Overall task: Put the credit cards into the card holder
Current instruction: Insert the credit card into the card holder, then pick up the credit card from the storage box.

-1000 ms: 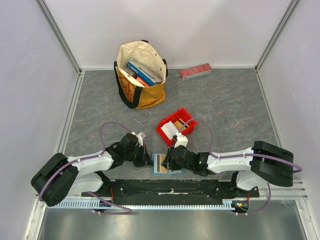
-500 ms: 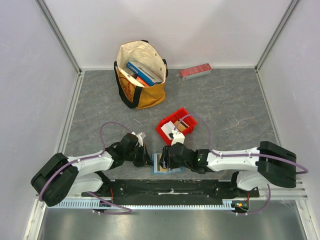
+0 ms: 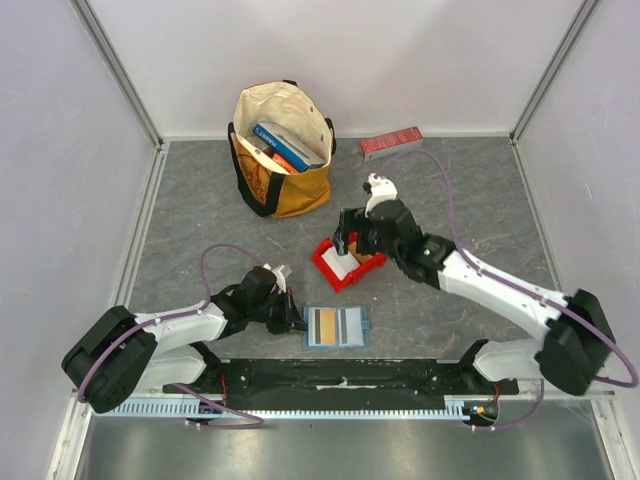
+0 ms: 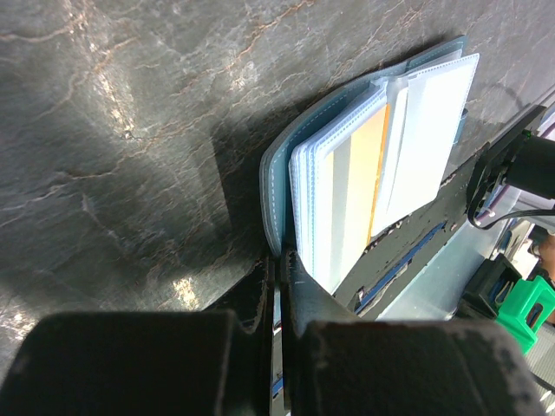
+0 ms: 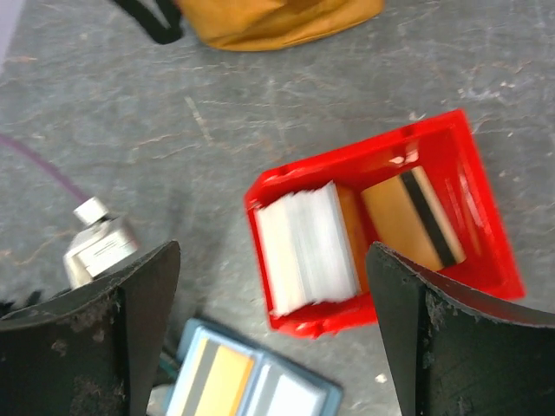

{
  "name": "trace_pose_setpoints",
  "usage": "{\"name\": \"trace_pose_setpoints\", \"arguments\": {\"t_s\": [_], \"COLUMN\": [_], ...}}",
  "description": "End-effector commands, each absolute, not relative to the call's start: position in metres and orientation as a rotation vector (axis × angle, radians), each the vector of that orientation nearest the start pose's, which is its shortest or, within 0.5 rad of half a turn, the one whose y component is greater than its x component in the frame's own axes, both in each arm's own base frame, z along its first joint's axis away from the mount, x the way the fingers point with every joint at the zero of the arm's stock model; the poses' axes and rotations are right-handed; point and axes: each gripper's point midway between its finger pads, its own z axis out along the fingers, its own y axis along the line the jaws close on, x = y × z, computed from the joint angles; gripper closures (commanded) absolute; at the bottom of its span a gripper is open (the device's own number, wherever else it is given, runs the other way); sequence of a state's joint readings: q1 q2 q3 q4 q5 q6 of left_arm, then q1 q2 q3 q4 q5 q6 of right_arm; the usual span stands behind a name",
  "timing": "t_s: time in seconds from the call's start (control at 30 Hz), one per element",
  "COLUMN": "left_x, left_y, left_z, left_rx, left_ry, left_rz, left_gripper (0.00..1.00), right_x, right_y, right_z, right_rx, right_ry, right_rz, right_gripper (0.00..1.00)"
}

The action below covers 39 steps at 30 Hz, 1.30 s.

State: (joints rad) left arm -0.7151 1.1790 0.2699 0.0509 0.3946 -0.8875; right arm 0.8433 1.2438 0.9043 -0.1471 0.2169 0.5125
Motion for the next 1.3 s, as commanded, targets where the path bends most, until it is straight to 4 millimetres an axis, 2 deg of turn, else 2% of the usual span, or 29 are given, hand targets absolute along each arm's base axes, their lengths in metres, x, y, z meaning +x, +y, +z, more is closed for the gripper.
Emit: {"name": "trace_pose_setpoints", "arguments": {"t_s": [0.0,0.17,0.43,0.67,0.93,1.27], "left_x": [0.127,0.128,0.128,0.127,0.128,0.128], "left_y": [-0.235,-0.236,-0.236,-0.237,-0.236,-0.236], "left_z": [0.019,0.020,0.020,0.019,0.017,0.017], "left_rx": [0.010,0.009,0.012,0.019,0.020,0.017], "left_ry": [2.685,2.682,2.684,2.690,2.698,2.699], "left_rz": [-1.079,-1.083,-1.084,-1.080,-1.075,-1.072], "left_gripper": [0.98,0.98,0.98,0.98,0.98,0.98], "right_x": [0.296,0.312,0.322,0.326,0.315,0.307], "right_y": [0.281,0.291,0.291,0.296,0.303,0.304], "right_z": [0.167,0.149,0.110,0.090,0.078,0.090], "right_rx": [-0.383,-0.447,-0.474,-0.504,-0.532,-0.547], "right_ry": [2.207,2.264,2.353,2.387,2.429,2.396], "right_rz": [0.614,0.665,0.693,0.746,0.849,0.910], "right_gripper": [0.05,0.05,0.04,0.03,0.05,0.16]}}
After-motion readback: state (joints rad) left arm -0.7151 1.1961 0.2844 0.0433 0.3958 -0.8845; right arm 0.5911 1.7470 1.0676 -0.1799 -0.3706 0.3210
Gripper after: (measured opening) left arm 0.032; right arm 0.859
